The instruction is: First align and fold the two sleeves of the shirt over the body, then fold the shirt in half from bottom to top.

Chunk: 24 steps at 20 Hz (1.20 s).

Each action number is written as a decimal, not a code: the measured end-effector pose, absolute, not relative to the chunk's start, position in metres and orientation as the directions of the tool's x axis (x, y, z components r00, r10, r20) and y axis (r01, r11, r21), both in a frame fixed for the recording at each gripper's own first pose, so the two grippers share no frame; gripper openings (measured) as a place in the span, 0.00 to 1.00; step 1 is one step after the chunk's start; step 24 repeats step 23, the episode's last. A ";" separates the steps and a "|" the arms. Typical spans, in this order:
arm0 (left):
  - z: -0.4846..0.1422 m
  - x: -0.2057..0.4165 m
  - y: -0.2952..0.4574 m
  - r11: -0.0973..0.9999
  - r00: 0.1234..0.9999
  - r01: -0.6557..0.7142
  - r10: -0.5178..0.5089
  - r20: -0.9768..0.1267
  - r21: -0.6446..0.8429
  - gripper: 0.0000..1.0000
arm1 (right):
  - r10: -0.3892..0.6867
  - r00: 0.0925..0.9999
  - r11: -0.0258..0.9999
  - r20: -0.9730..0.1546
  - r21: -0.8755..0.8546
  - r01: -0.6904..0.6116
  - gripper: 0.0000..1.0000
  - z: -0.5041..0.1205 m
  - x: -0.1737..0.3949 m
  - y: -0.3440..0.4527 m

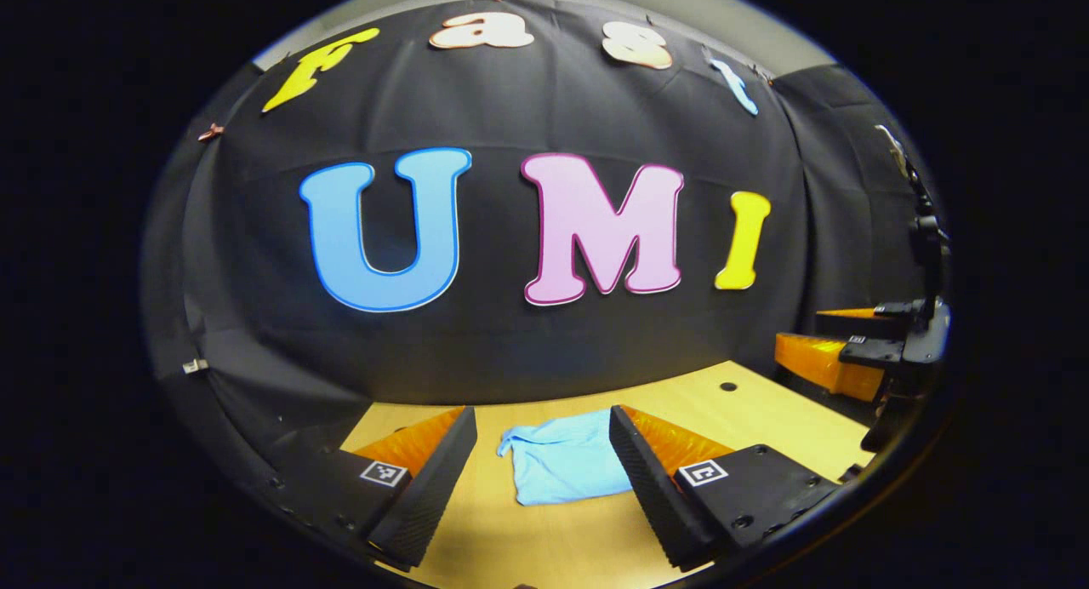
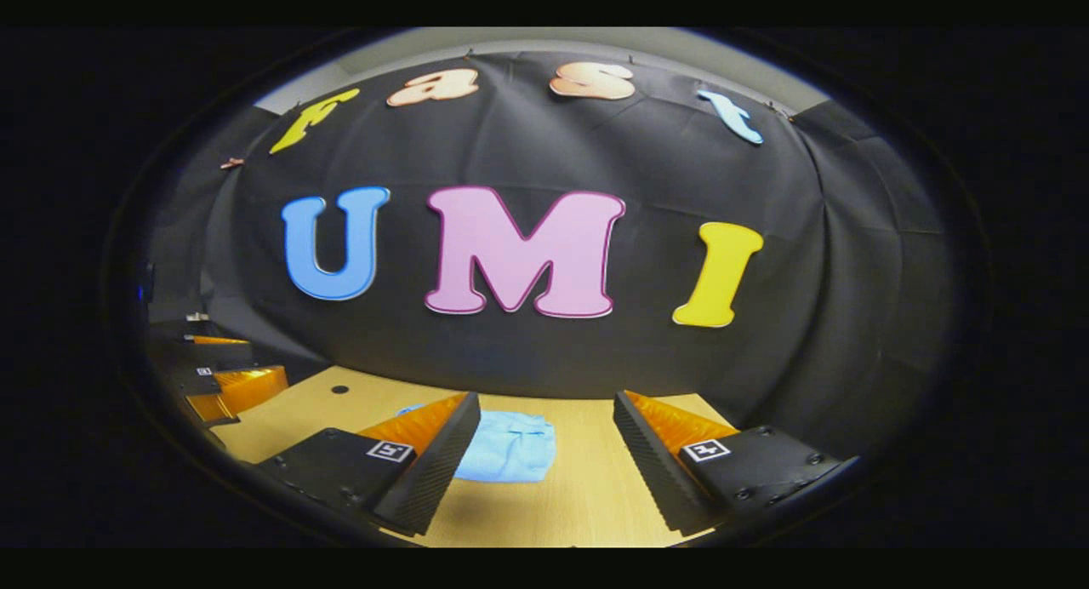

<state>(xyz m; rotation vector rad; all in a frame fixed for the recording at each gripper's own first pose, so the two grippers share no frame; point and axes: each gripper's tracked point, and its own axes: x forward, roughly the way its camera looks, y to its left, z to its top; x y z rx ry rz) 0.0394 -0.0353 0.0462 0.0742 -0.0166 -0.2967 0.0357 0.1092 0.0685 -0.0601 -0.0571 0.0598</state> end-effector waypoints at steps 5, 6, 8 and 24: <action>0.036 -0.048 -0.016 0.963 0.963 0.268 -0.268 0.015 0.014 1.00 | 0.053 0.999 0.998 0.012 -0.026 -0.053 0.98 0.052 -0.053 0.106; 0.033 -0.074 -0.008 0.964 0.963 0.266 -0.266 0.033 0.016 1.00 | 0.042 0.999 0.999 0.005 0.000 -0.042 0.98 0.046 -0.077 0.104; 0.026 -0.103 0.001 0.964 0.963 0.265 -0.266 0.039 0.034 1.00 | 0.039 0.999 0.999 0.000 0.016 -0.039 0.98 0.039 -0.106 0.103; 0.013 -0.169 -0.004 0.948 0.943 0.309 -0.315 0.105 0.070 0.99 | 0.048 0.999 0.999 0.018 0.025 -0.048 0.98 0.025 -0.164 0.118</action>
